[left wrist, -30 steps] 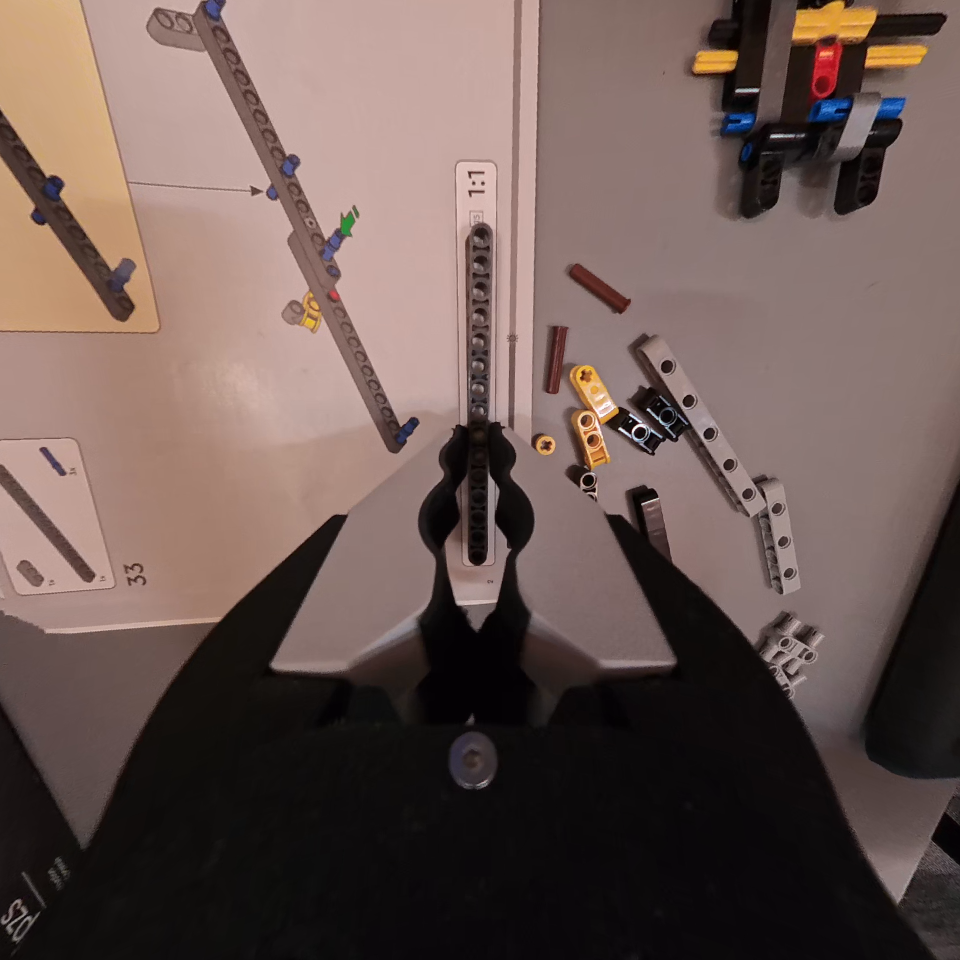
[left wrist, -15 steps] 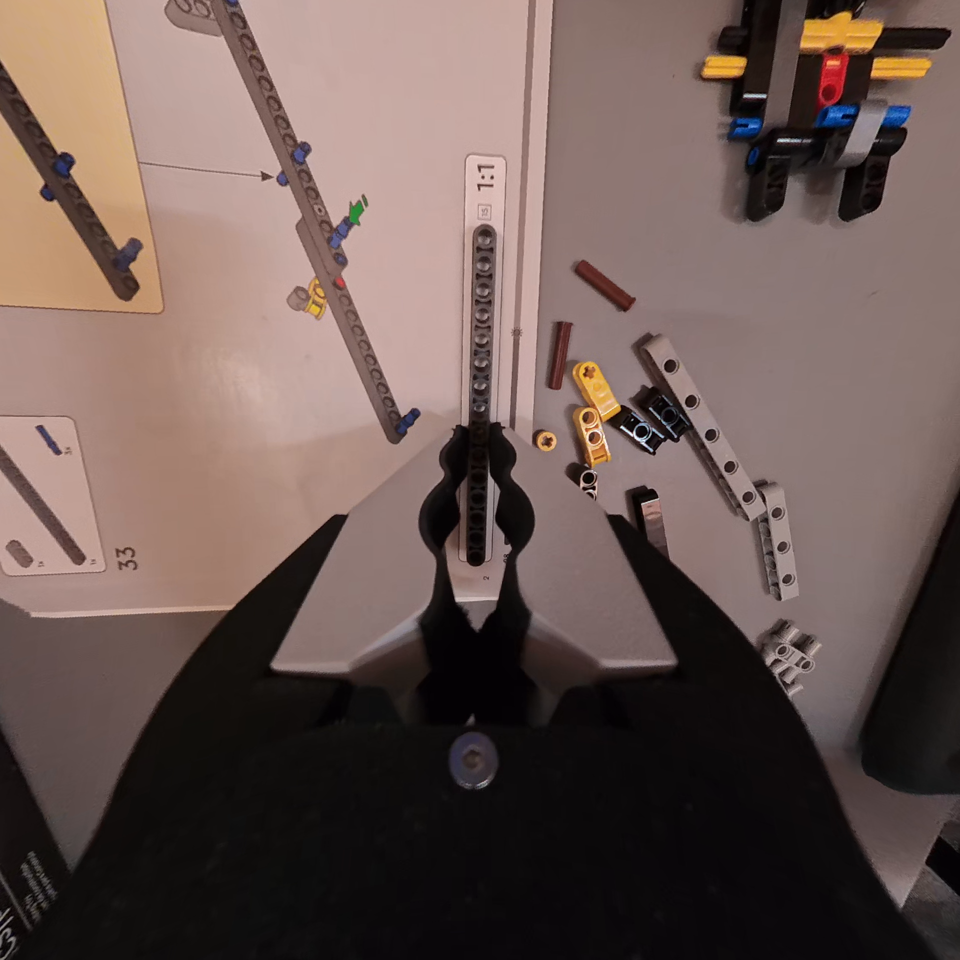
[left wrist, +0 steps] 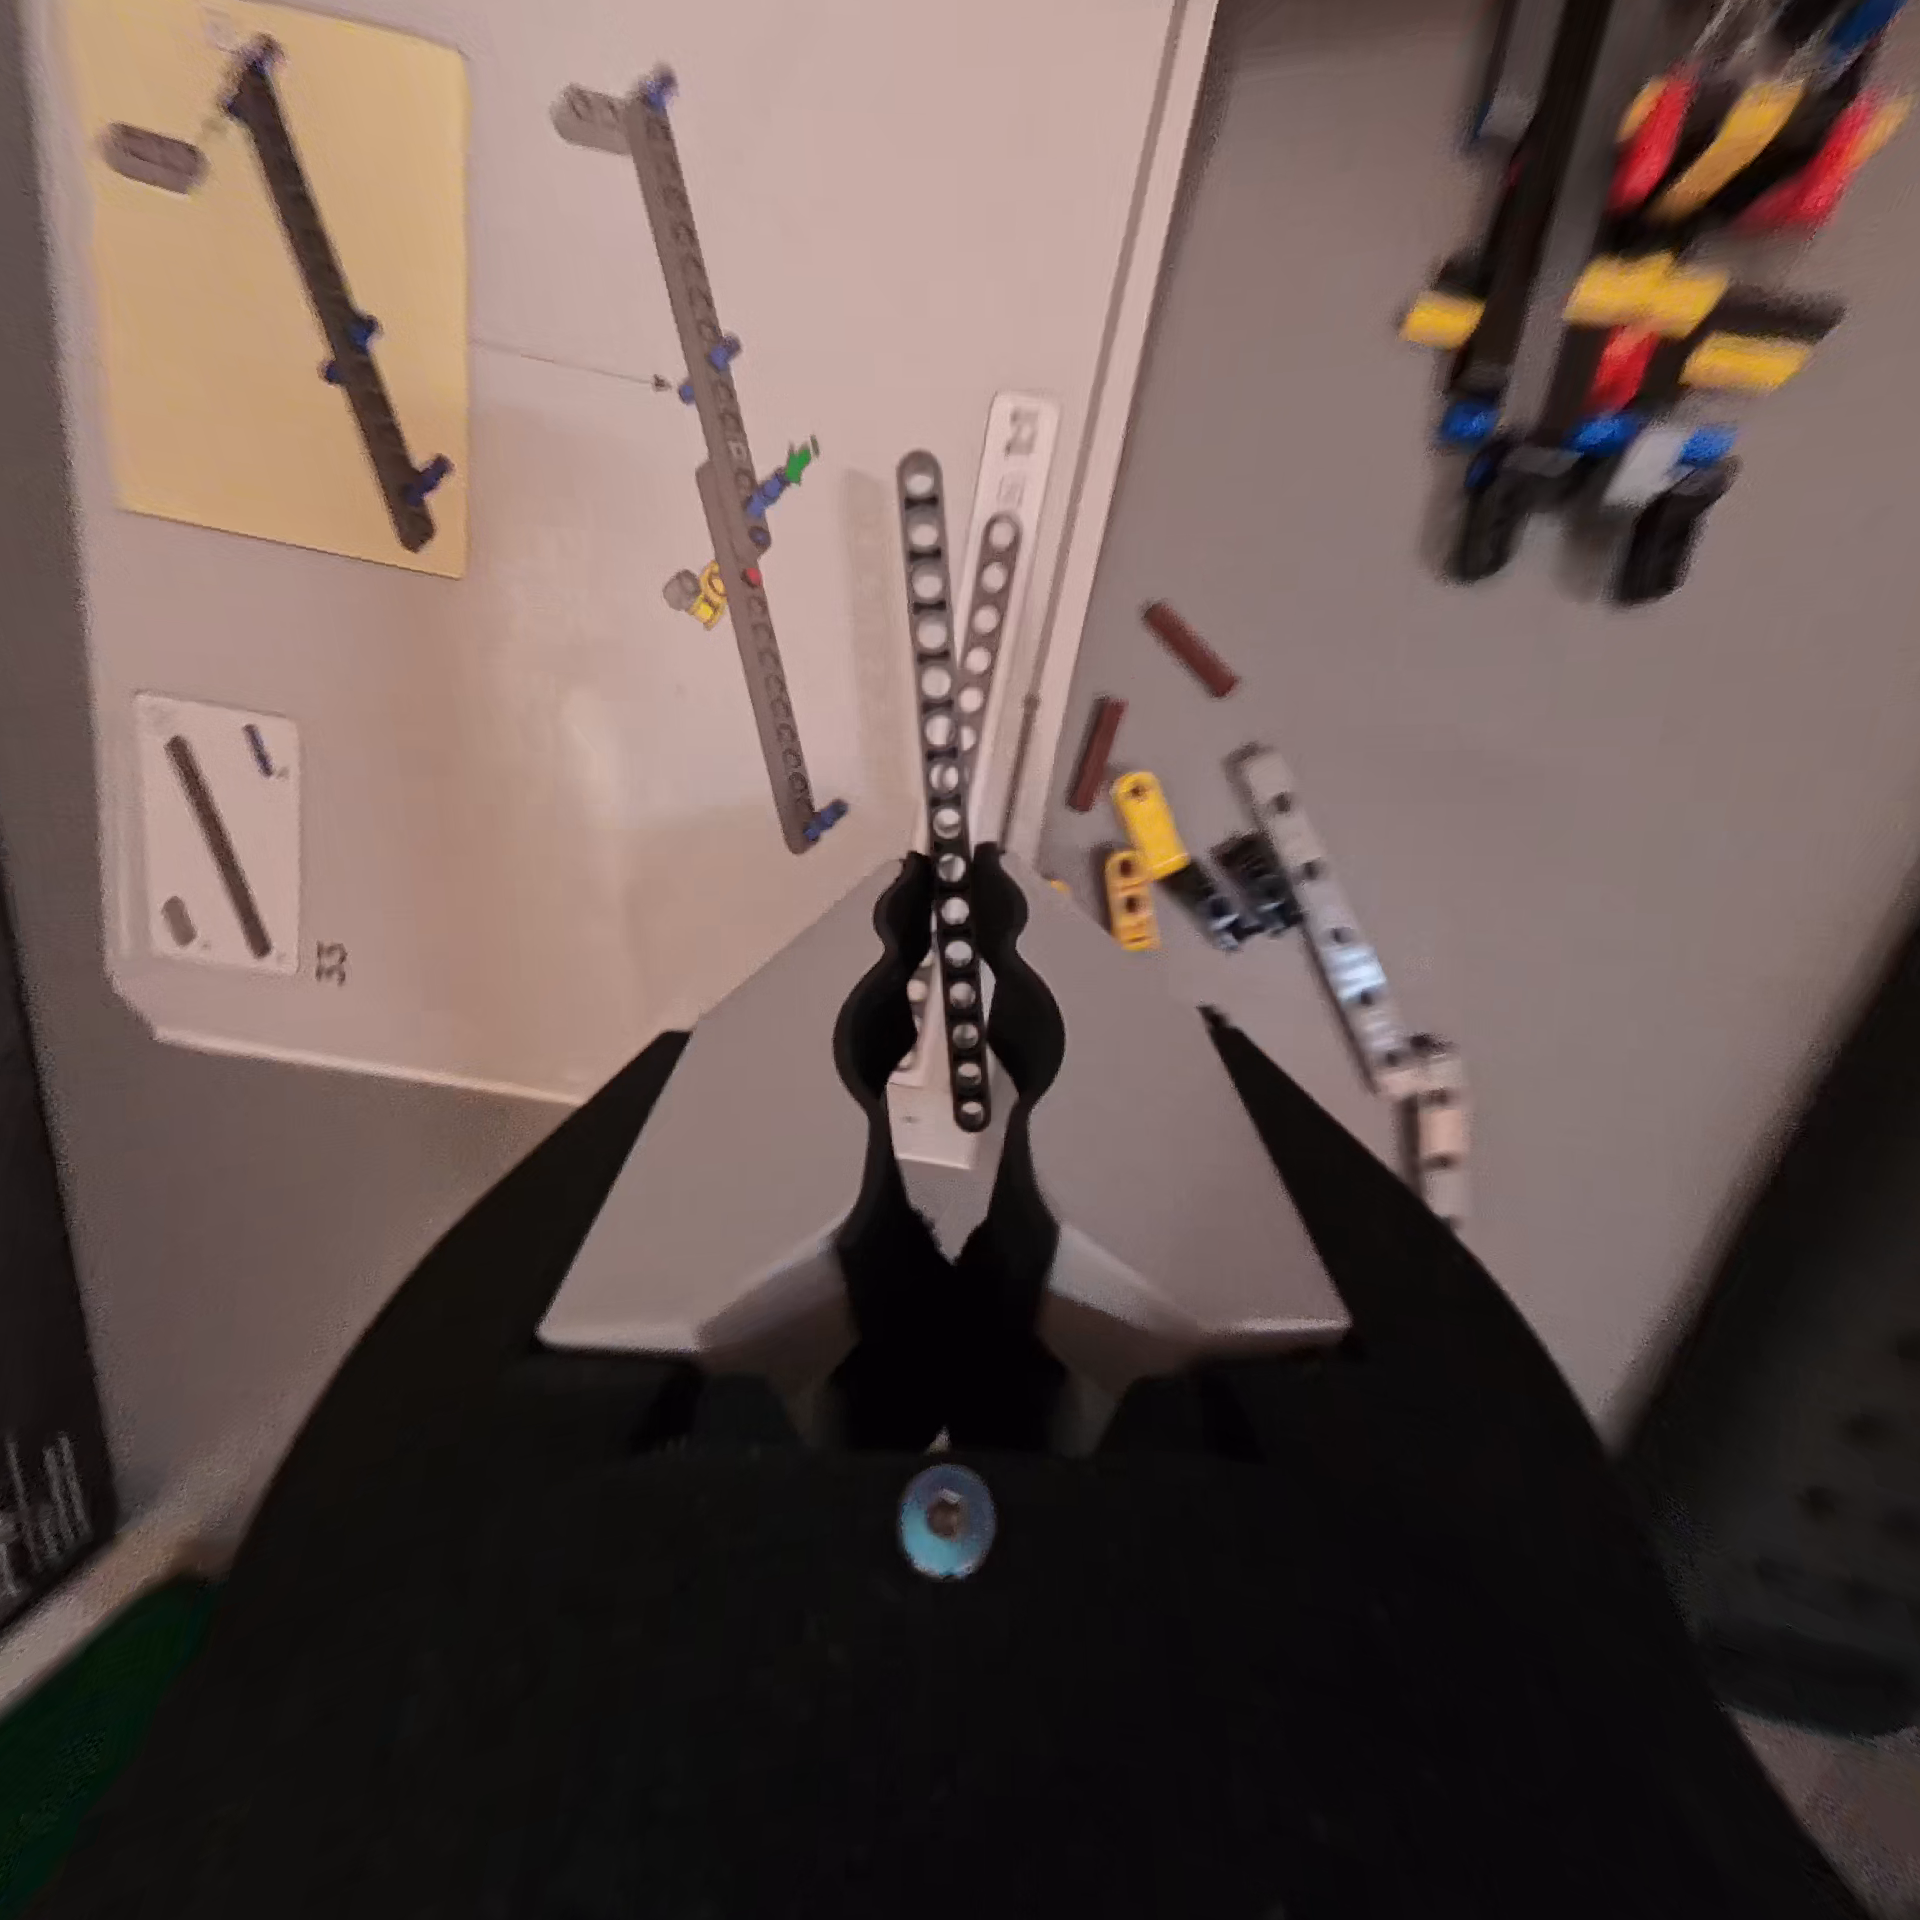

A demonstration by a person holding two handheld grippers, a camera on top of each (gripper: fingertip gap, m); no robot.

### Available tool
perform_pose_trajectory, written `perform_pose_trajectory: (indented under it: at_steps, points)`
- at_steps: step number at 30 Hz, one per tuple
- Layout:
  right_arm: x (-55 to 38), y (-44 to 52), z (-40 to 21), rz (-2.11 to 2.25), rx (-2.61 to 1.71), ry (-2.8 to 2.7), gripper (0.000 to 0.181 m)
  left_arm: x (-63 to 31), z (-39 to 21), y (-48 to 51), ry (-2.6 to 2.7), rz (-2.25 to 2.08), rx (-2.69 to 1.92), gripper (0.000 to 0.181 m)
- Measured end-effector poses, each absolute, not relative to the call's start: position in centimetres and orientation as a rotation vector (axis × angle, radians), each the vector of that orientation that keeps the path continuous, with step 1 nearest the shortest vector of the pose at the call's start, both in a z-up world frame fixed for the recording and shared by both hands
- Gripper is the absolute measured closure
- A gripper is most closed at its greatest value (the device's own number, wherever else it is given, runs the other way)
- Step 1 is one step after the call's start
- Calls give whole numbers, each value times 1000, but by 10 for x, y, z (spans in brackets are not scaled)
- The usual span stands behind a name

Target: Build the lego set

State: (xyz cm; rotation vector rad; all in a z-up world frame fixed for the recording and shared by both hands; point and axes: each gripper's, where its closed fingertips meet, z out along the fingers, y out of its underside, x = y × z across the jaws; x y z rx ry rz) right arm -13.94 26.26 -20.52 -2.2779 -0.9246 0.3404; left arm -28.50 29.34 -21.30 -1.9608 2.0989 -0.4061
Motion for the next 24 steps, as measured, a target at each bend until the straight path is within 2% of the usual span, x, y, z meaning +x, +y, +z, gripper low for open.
perform_pose_trajectory:
  at_steps: [5, 10, 14, 24]
  points:
    - [-89, 223, -125, 348, -2059, -691, 172, -232, -148, 177, 1932, -749, -1798, 175]
    - [-49, 145, -139, 464, -2061, -512, 163, -173, -181, 59, 2142, -884, -1657, 175]
    - [-25, 96, -162, 443, -2115, -381, 159, -146, -216, 44, 2209, -775, -1745, 175]
    - [4, 69, -158, 461, -2047, -163, 161, -114, -234, 24, 2175, -695, -1896, 174]
